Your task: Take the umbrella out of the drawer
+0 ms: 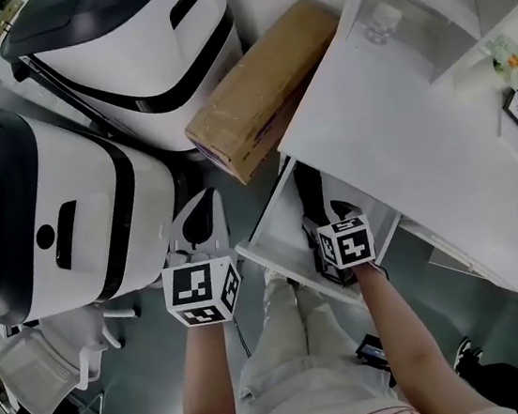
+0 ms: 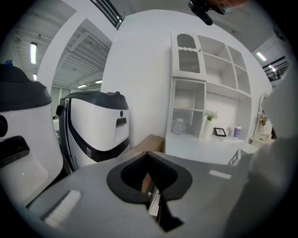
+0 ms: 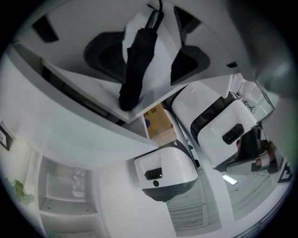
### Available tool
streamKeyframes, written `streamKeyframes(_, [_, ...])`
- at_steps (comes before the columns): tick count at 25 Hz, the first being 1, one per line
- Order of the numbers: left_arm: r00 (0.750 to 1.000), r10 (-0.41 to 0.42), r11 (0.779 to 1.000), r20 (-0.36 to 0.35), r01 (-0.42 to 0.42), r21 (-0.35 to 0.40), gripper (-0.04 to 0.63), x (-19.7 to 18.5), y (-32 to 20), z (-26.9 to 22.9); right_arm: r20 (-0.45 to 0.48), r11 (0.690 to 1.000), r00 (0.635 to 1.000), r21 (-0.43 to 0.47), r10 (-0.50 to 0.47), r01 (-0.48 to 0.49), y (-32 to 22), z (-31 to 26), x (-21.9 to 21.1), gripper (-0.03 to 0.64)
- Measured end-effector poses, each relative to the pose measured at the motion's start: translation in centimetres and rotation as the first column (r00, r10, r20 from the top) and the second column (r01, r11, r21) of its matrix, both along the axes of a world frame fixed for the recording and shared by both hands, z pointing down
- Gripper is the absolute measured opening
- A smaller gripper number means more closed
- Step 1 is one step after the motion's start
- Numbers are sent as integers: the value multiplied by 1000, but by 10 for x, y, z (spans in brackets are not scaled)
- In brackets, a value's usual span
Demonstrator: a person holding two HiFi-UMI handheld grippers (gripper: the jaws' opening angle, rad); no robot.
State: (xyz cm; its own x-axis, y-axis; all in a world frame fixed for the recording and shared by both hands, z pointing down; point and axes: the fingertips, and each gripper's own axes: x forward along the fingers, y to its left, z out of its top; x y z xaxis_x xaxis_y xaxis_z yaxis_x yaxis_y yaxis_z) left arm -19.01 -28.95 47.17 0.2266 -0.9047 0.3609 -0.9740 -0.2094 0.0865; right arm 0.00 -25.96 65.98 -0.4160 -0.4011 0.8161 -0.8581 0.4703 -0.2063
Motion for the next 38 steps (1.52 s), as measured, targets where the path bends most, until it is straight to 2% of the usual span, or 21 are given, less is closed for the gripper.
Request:
streamKeyframes(11, [999, 38, 999, -3, -38, -15, 9, 9, -13, 18, -103, 993, 994, -112, 34, -45, -12, 69, 4, 308])
streamKeyframes(17, [999, 48, 998, 7, -48, -34, 9, 9, -11, 28, -204, 988, 978, -140, 38, -67, -20, 96, 8, 308])
streamKeyframes(25, [998, 52, 997, 22, -50, -53, 9, 1, -6, 35, -263, 979, 964, -186, 29, -80, -23, 126, 4, 309])
streamKeyframes(30, [998, 57, 996, 26, -55, -68, 9, 1, -1, 39, -332, 965, 943, -234, 36, -119, -17, 141, 8, 310])
streamKeyframes(32, [998, 57, 996, 27, -55, -71, 9, -1, 0, 40, -354, 969, 935, -221, 29, -114, -20, 144, 8, 310])
streamKeyframes(35, [998, 52, 996, 23, -51, -73, 9, -5, 2, 41, -362, 969, 932, -218, 33, -119, -21, 147, 8, 310])
streamKeyframes(38, [998, 52, 996, 21, -50, -79, 9, -5, 3, 43, -328, 965, 944, -231, 41, -122, -20, 147, 7, 310])
